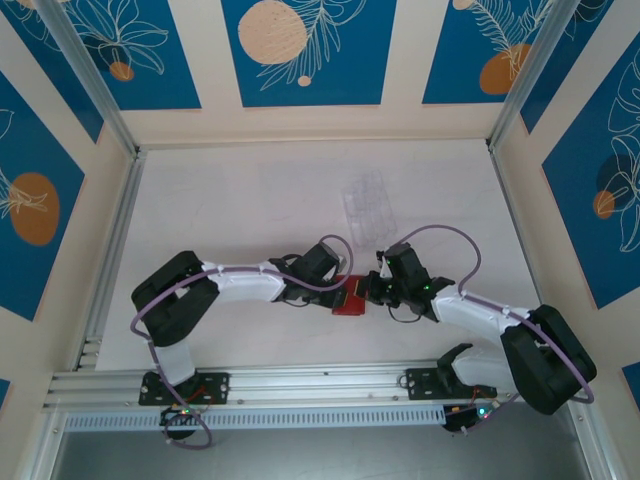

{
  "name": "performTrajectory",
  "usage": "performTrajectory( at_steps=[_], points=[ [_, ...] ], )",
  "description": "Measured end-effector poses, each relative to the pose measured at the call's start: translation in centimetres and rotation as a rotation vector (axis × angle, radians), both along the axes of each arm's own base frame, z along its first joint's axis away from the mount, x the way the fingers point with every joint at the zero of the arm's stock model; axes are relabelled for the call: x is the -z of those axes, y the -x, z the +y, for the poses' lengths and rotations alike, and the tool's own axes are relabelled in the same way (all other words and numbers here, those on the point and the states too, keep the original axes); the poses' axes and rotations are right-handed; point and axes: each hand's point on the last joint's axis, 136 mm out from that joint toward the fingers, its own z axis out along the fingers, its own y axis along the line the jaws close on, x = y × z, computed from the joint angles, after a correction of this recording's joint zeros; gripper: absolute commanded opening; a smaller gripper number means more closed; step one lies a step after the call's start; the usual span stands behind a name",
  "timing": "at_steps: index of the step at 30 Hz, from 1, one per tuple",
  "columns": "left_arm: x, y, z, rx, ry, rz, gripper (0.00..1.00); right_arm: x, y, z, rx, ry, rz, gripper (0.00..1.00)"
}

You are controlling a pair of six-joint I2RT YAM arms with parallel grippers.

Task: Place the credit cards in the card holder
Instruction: Close the button on the card holder.

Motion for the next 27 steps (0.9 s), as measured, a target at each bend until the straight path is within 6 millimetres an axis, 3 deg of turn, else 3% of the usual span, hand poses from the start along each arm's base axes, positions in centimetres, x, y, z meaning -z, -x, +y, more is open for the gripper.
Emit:
performTrajectory(
  at_steps=[27],
  points=[
    [0.04, -0.01, -0.06, -0.002, 0.002, 0.001, 0.27, 0.99, -0.87, 0.1, 0.024, 0.13, -0.02, 0.0]
  ],
)
